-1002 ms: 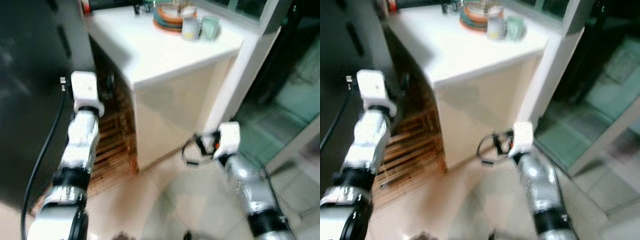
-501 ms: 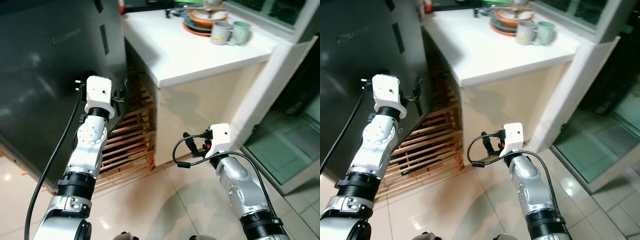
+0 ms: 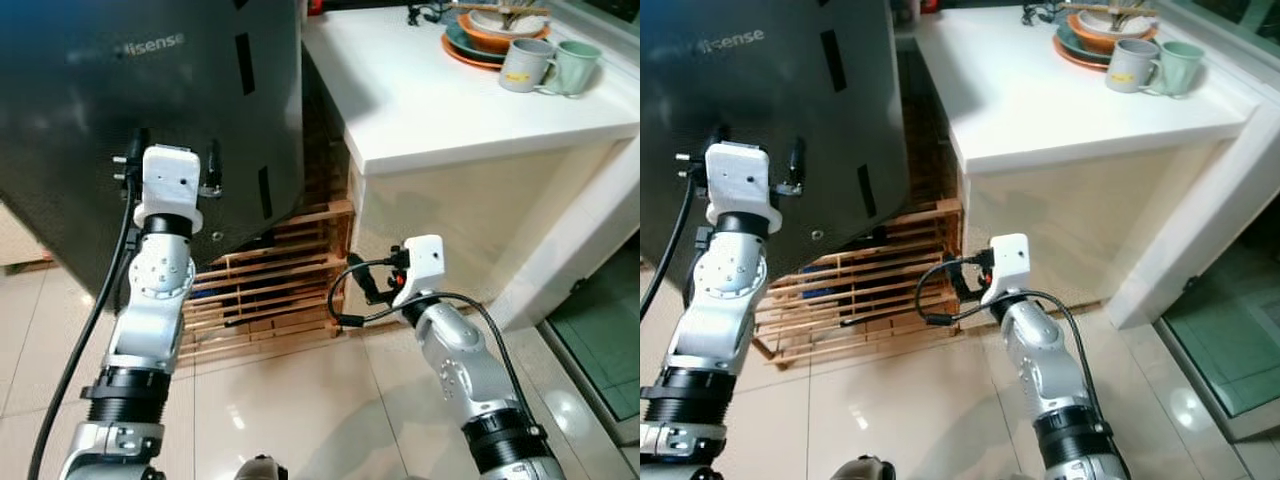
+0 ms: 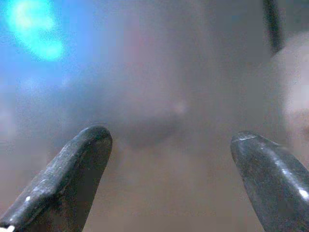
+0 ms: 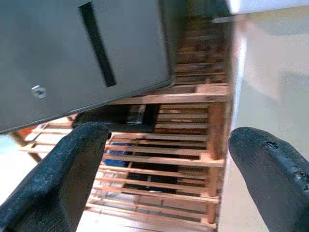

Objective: Restocking fridge

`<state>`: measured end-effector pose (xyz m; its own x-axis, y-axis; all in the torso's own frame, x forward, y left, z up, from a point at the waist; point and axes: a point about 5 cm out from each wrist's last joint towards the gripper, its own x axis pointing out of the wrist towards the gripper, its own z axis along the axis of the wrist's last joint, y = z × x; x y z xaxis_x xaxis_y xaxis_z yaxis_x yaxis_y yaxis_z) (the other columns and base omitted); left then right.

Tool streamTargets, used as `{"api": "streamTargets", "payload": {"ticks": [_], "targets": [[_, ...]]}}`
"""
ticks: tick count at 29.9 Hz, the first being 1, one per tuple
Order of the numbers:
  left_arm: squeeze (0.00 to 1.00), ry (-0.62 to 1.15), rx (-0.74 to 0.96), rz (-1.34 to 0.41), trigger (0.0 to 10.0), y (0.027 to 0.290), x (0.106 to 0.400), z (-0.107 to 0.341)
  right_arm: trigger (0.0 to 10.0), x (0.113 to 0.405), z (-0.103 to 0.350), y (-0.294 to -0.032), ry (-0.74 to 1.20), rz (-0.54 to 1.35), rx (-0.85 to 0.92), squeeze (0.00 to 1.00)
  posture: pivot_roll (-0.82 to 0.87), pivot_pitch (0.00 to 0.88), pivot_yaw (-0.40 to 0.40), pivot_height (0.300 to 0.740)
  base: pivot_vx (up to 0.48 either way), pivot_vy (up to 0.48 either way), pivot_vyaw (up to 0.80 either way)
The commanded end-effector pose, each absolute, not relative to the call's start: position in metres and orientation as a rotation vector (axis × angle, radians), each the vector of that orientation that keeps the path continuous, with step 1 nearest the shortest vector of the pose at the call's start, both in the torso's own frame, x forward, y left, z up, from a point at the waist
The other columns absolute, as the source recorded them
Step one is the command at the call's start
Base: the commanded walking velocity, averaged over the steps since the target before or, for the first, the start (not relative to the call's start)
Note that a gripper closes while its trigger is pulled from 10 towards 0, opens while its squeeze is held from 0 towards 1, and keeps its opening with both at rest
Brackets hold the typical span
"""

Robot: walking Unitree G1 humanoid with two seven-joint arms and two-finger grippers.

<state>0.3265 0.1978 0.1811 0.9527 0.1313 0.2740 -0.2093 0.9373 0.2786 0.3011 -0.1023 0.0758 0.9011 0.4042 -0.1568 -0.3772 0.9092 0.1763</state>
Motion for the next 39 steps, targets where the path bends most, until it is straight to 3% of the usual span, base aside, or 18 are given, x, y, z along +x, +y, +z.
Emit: {"api": "streamTargets", "payload": {"ticks": [1, 8, 28, 36, 39], "targets": [[0.00, -0.233, 0.230, 0.166, 10.0, 0.203, 0.328, 0.179, 10.0, 0.305, 0.080, -0.100, 0.174, 0.420, 0.131, 0.00, -0.01, 0.000, 0.046, 0.740, 0.277, 0.000, 0.56], [0.00, -0.211, 0.309, 0.206, 10.0, 0.211, 0.332, 0.181, 10.0, 0.306, 0.078, -0.101, 0.183, 0.400, 0.126, 0.00, -0.02, 0.000, 0.053, 0.740, 0.472, 0.000, 0.47], [0.00, -0.121, 0.261, 0.177, 10.0, 0.205, 0.337, 0.158, 10.0, 0.304, 0.074, -0.109, 0.182, 0.381, 0.114, 0.00, -0.05, 0.000, 0.042, 0.740, 0.449, 0.000, 0.00], [0.00, -0.057, 0.247, -0.026, 10.0, 0.162, 0.346, 0.138, 10.0, 0.312, 0.082, -0.130, 0.122, 0.257, 0.041, 0.00, -0.04, 0.000, 0.020, 0.740, 0.054, 0.000, 0.00], [0.00, -0.090, 0.172, -0.116, 10.0, 0.137, 0.347, 0.141, 10.0, 0.315, 0.082, -0.140, 0.131, 0.230, 0.044, 0.00, -0.01, 0.000, -0.050, 0.740, 0.000, 0.000, 0.00]]}}
